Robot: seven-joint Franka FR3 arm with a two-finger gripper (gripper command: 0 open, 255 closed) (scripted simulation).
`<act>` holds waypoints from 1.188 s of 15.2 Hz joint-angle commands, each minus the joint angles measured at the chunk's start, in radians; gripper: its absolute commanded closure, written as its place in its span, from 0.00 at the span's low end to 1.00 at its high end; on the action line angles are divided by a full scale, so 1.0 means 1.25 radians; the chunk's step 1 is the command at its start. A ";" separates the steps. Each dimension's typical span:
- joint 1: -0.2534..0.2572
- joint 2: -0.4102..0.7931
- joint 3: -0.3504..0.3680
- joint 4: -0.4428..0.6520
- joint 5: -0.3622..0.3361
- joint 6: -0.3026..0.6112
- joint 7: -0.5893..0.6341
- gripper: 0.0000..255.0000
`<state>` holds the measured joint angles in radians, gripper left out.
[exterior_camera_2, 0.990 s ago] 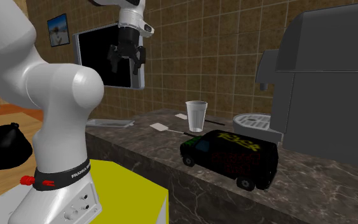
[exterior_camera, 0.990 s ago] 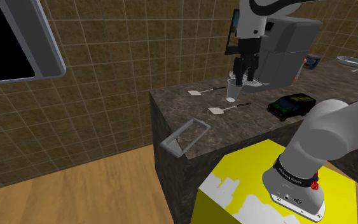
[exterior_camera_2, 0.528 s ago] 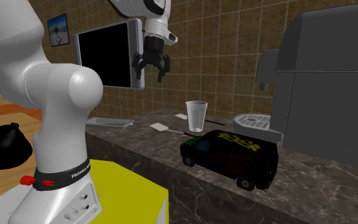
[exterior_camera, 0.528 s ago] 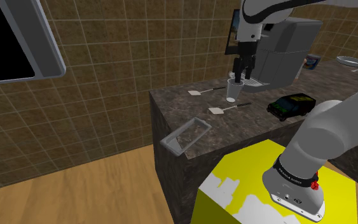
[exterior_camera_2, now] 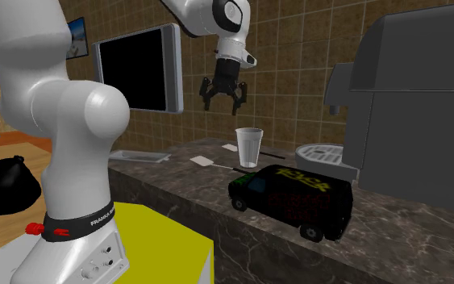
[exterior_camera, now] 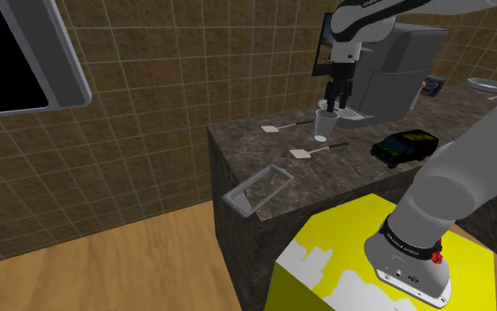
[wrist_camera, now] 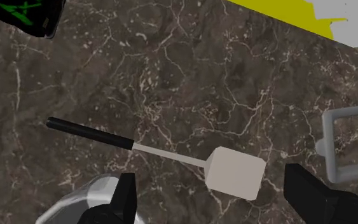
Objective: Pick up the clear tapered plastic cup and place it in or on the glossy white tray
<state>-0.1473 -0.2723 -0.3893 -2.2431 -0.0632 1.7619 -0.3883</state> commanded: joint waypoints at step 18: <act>-0.075 0.381 -0.102 0.217 0.162 0.120 -0.261 0.00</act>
<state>-0.2408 0.2034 -0.5166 -1.9590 0.1381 1.8985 -0.7137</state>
